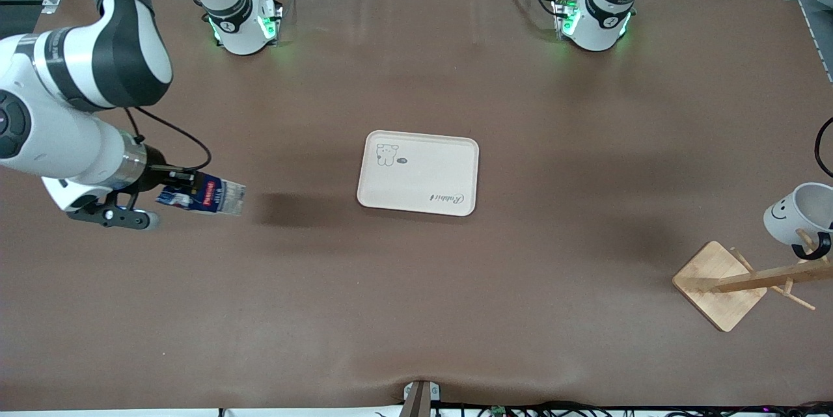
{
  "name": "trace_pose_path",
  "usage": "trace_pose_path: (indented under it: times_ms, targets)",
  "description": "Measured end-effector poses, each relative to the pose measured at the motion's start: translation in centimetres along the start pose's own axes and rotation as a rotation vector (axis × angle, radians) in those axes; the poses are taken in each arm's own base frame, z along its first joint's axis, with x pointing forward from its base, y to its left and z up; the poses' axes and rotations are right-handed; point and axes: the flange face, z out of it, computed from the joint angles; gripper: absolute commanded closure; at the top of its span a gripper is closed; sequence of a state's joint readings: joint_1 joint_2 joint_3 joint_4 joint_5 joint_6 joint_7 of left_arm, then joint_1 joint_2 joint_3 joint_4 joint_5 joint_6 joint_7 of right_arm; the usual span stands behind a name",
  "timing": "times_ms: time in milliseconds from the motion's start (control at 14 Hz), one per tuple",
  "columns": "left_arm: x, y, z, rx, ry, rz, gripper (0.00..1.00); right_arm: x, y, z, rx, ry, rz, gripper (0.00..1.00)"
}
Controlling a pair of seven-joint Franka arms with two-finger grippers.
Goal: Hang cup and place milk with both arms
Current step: 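Hang the mug handle on the stand peg while the right gripper lowers the carton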
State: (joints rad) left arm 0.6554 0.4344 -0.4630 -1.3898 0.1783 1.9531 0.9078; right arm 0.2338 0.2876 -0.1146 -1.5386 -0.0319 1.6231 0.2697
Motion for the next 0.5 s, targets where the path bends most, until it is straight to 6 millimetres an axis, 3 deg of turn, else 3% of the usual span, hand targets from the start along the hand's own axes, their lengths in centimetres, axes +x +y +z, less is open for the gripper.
trace_pose_path:
  times_ms: [71,286,500]
  targets:
    - [0.3,-0.1,0.0,0.010,0.011,0.002,0.00,0.1,0.6,1.6,-0.024,-0.001,-0.001,1.00]
    - [0.9,0.1,-0.2,0.015,0.022,-0.021,0.00,-0.2,3.1,5.6,-0.019,0.022,-0.039,1.00]
    - [1.6,0.6,-1.2,0.010,0.028,-0.112,0.00,-0.5,8.3,9.0,0.002,0.039,-0.093,1.00]
